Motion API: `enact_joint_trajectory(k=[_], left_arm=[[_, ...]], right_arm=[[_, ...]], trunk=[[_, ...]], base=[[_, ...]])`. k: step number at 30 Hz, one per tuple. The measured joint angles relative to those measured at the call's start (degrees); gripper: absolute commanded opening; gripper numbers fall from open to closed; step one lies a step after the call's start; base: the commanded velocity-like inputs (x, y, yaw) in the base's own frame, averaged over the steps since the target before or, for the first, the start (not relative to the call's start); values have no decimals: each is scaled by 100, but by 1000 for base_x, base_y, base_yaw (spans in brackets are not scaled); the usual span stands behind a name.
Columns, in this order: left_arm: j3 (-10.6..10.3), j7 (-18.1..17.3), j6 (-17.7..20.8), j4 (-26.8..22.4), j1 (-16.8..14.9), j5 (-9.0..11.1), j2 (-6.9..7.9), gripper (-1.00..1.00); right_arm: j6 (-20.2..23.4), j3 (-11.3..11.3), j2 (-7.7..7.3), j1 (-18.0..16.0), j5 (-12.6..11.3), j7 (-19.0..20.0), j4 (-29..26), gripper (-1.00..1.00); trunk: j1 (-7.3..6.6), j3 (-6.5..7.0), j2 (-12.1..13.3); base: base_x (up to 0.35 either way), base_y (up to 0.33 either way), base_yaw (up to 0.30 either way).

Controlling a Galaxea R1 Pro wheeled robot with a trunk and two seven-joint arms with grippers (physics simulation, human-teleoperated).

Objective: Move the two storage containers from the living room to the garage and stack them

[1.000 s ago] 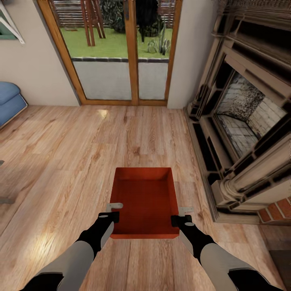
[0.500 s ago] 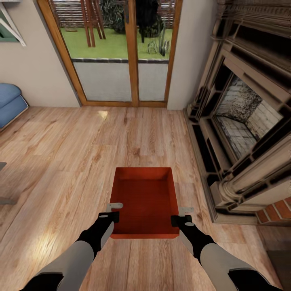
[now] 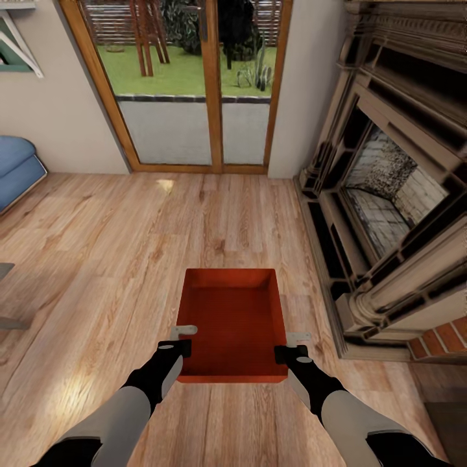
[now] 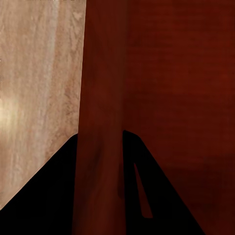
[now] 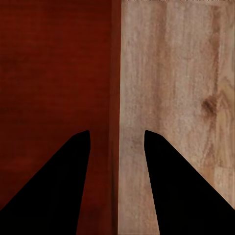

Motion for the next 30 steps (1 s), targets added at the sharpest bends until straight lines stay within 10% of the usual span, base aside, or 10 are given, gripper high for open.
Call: enact_joint_trajectory(k=[30], left_arm=[[2, 0, 0, 1, 3, 2, 0, -100]], right_arm=[[5, -4, 1, 0, 9, 2, -1, -100]], trunk=[[-659, 539, 1204]], base=[[0, 0, 0]])
